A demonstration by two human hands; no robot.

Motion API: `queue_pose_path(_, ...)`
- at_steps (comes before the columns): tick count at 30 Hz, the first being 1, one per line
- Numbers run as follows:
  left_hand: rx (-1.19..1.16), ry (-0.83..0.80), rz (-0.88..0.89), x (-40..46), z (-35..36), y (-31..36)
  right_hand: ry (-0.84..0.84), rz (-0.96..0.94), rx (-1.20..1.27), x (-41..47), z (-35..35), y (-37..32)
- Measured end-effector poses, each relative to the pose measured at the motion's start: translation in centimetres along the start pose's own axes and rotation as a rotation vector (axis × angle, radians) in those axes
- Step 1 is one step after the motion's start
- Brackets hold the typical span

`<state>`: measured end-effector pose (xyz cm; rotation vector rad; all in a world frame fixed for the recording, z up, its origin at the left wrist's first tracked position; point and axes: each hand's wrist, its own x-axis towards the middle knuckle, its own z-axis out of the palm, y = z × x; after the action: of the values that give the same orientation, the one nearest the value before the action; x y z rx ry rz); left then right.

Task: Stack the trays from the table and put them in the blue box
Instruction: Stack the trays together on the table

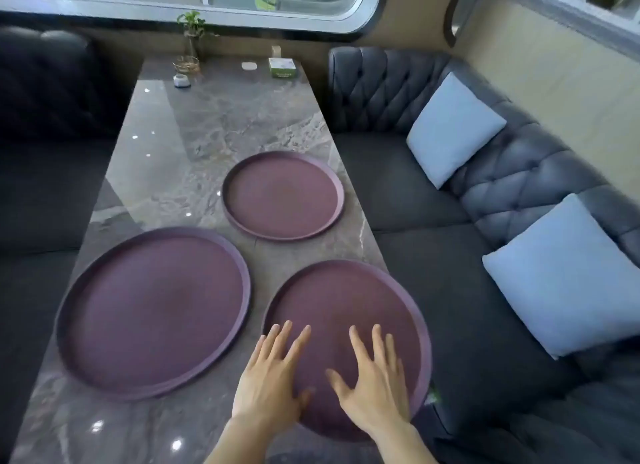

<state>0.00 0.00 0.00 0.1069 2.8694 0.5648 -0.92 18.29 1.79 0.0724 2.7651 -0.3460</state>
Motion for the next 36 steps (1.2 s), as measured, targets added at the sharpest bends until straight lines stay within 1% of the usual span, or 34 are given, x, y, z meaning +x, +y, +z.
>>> queue_pose_path(1,0.01,-0.079,0.018,0.1,0.1,-0.5,-0.043,0.014,0.02,0.1,0.5,-0.2)
queue_pose_path(4,0.068,-0.204,0.046,-0.3,1.2,-2.0,-0.108,0.039,0.035,0.2,2.3,-0.8)
queue_pose_path(6,0.095,-0.227,0.093,-0.5,2.4,-3.8,-0.162,0.046,0.011,0.2,3.5,-2.0)
queue_pose_path(8,0.108,-0.245,0.13,-0.7,1.8,-4.9,-0.181,0.068,-0.033,0.2,4.3,-3.5)
queue_pose_path(12,0.142,-0.2,0.188,-0.6,0.7,-6.8,-0.177,0.086,-0.074,0.3,5.2,-6.2)
queue_pose_path(17,0.179,-0.112,0.172,-1.0,-0.1,-9.6,-0.193,0.094,-0.126,0.4,5.8,-9.1)
queue_pose_path(19,0.099,-0.063,0.171,-1.1,-0.7,-10.0,-0.173,0.101,-0.143,0.4,5.8,-9.5)
queue_pose_path(20,0.024,-0.027,0.149,-1.0,-1.1,-10.2,-0.117,0.098,-0.136,0.5,5.5,-9.7)
queue_pose_path(21,-0.062,0.023,0.096,-0.9,-1.7,-10.7,-0.033,0.084,-0.113,0.8,5.2,-9.9)
queue_pose_path(23,-0.197,0.173,-0.081,-0.6,-3.4,-12.4,0.111,0.032,-0.028,1.9,4.3,-10.9)
queue_pose_path(26,-0.257,0.455,-0.337,-0.2,-6.0,-17.4,0.176,-0.083,0.156,4.3,3.6,-14.0)
queue_pose_path(28,-0.228,0.563,-0.503,0.1,-7.6,-21.3,0.192,-0.142,0.262,5.7,3.4,-16.6)
queue_pose_path(29,-0.232,0.587,-0.601,0.2,-8.4,-23.1,0.191,-0.163,0.303,6.4,3.3,-17.9)
queue_pose_path(31,-0.284,0.562,-0.772,0.1,-9.6,-26.2,0.148,-0.204,0.343,7.6,3.2,-20.2)
queue_pose_path(33,-0.36,0.499,-0.877,-0.1,-10.4,-28.4,0.015,-0.192,0.372,8.8,3.2,-22.3)
queue_pose_path(36,-0.504,0.429,-0.947,-0.2,-10.7,-30.1,-0.209,-0.046,0.407,10.3,3.3,-24.6)
